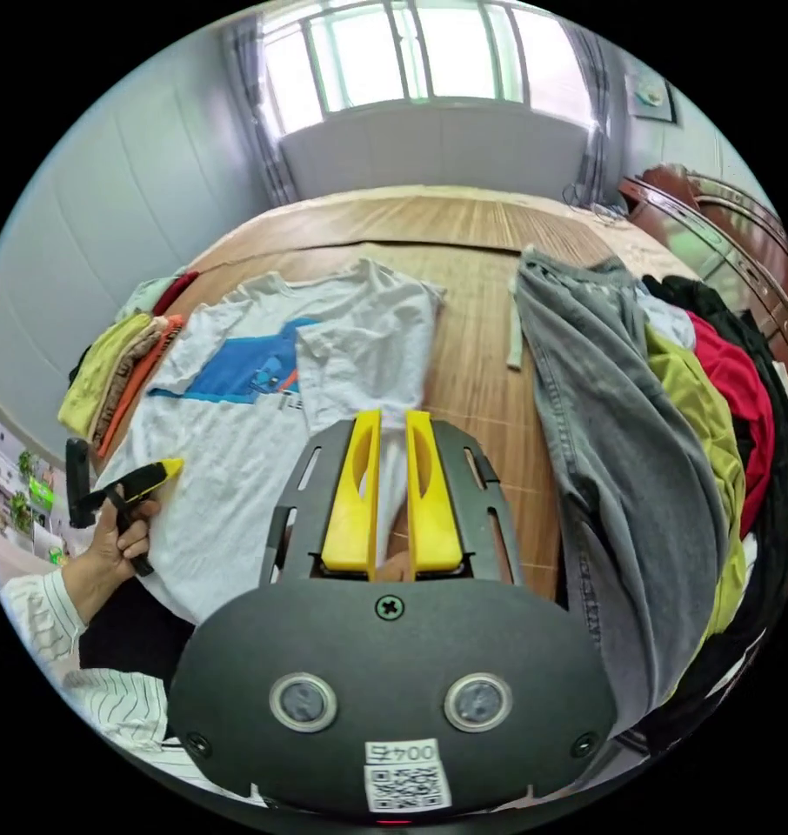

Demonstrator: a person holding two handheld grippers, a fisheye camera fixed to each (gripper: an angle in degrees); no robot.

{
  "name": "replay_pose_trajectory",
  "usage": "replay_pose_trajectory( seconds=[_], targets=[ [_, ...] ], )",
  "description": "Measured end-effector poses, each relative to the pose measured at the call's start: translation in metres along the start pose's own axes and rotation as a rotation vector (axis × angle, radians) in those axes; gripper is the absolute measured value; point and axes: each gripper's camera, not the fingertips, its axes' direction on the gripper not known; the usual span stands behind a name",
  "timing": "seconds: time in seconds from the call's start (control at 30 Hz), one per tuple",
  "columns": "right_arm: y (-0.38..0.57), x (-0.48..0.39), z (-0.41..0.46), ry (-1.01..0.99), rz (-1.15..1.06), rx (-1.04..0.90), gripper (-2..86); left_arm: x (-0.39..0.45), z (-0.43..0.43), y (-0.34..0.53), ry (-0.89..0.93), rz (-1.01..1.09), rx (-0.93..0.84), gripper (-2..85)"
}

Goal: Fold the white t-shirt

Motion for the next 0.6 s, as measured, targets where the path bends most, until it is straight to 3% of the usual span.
replay_pose_trajectory(
  seconds=[0.13, 0.37, 0.6],
  targets=[
    [-0.019, -0.073, 0.026, 0.099, -0.150, -0.105, 8.2, -0.023, 0.005, 0.025, 0.016, -0.010, 0.006, 0.4],
    [-0.037, -0.120, 0.048, 0.252, -0.184, -0.177, 5.9, -0.062, 0.014, 0.064, 0.050, -0.031, 0.007, 0.6],
    [-0.048, -0.140, 0.040, 0.195, -0.210, -0.234, 6.9, -0.088, 0.019, 0.090, 0.060, -0.035, 0.007, 0.6]
  ],
)
